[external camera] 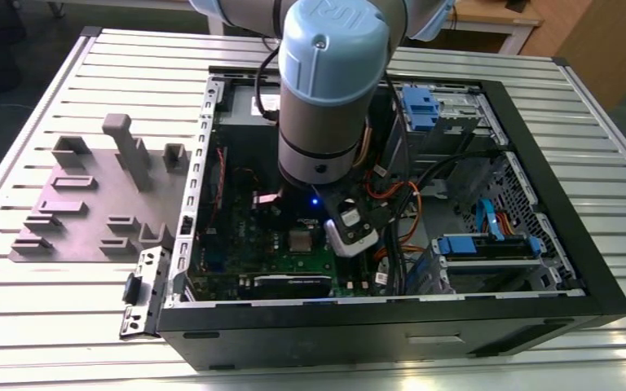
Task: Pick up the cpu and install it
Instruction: 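Place the cpu into insertion slot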
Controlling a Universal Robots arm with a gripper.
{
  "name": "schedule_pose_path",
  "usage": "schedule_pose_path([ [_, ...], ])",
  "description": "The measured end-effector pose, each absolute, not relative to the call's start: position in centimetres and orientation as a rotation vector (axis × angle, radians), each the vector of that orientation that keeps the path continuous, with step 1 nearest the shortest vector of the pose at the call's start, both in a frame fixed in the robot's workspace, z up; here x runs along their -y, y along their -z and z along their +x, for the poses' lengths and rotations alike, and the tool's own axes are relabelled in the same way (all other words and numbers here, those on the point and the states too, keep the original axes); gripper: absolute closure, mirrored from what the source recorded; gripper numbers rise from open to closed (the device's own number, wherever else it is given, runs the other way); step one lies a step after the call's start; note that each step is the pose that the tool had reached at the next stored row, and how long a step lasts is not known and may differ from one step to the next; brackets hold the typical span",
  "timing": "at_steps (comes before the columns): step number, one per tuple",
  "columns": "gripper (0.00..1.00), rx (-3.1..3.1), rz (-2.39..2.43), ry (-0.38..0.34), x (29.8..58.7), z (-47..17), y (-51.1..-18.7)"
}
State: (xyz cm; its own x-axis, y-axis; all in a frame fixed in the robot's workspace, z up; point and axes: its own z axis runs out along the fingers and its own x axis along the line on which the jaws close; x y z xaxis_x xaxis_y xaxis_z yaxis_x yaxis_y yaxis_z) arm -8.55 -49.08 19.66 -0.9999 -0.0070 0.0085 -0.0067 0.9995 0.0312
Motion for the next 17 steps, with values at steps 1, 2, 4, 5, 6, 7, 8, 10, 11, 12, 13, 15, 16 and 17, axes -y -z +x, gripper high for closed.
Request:
schedule_pose_path([
  [1, 0.45, 3.133, 0.011, 0.049, 49.08, -8.55, -19.75],
  [2, 0.45, 3.133, 0.011, 0.049, 49.08, -8.55, -19.86],
  [4, 0.45, 3.133, 0.011, 0.049, 49.08, -8.55, -20.05],
  [5, 0.47, 3.133, 0.011, 0.049, 49.08, -8.55, -20.05],
  [6, 0.47, 3.133, 0.011, 0.05, 49.08, -8.54, -20.05],
  [7, 0.53, 3.133, 0.011, 0.05, 49.08, -8.55, -20.06],
  [8, 0.59, 3.133, 0.011, 0.049, 49.08, -8.55, -20.07],
  [10, 0.65, 3.133, 0.011, 0.049, 49.08, -8.55, -20.08],
  [11, 0.71, 3.133, 0.011, 0.049, 49.08, -8.55, -20.09],
  [12, 0.71, 3.133, 0.011, 0.049, 49.08, -8.55, -20.1],
  [13, 0.76, 3.133, 0.011, 0.049, 49.08, -8.55, -20.1],
  [15, 0.88, 3.133, 0.011, 0.049, 49.08, -8.55, -20.11],
  [16, 0.88, 3.133, 0.011, 0.049, 49.08, -8.55, -20.11],
  [17, 0.89, 3.133, 0.011, 0.049, 49.08, -8.55, -20.12],
])
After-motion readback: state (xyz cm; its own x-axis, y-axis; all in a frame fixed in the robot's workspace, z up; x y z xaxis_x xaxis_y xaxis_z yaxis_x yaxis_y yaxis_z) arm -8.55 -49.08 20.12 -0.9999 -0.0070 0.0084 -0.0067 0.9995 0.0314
